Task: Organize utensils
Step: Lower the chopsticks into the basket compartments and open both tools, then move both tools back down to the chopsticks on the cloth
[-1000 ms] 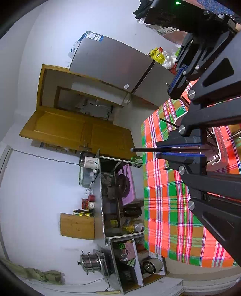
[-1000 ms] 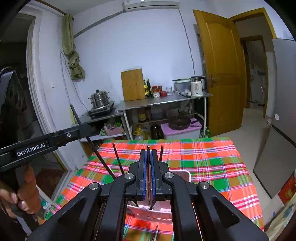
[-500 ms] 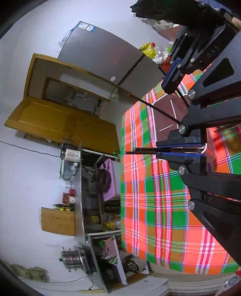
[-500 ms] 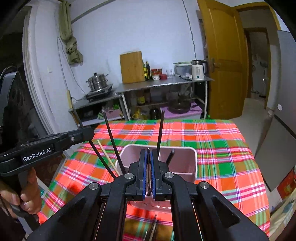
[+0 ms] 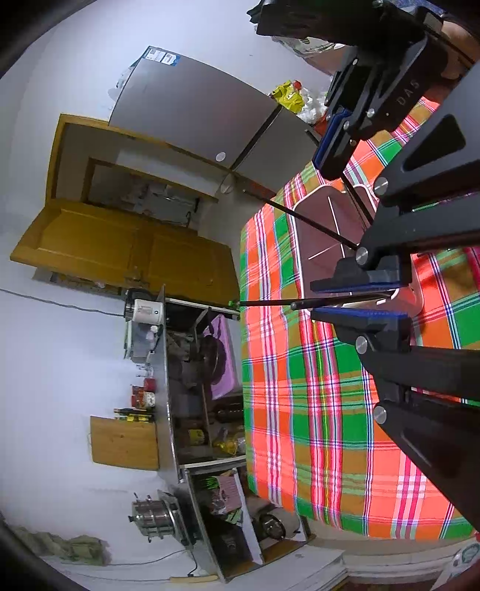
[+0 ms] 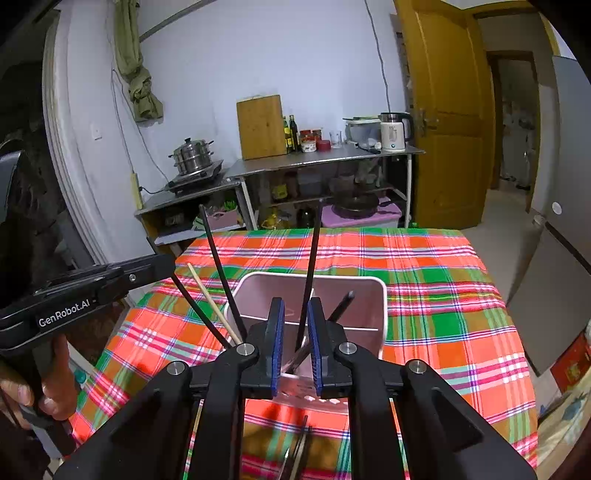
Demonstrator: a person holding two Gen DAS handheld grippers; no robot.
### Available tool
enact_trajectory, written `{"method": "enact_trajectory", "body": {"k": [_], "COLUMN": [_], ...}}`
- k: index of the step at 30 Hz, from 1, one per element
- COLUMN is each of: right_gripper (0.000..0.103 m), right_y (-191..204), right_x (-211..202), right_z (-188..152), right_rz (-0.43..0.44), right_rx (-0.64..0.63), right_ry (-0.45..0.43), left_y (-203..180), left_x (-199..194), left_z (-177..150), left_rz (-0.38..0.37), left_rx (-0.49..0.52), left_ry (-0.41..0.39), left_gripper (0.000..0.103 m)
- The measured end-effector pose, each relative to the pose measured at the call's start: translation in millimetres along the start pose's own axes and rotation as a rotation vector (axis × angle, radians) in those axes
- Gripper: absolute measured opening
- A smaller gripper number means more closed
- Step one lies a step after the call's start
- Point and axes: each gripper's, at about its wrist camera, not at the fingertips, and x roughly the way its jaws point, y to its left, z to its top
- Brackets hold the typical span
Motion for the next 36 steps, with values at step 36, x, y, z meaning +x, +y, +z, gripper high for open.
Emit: {"method": "enact_trajectory", "body": {"k": [36], "right_gripper": [0.017], "right_y": [-15.3], "right_x": [-73.5], "right_z": [-96.2], "right_rz": [-0.002], "right_rx": [0.026], "right_ry": [0.031], "left_y": [-34.4], "left_x": [-54.9], "left_z": [-132.6], "left_rz": [-0.011], "left_rx": [0.023], "left_ry": [0.078], "left_gripper": [0.008]}}
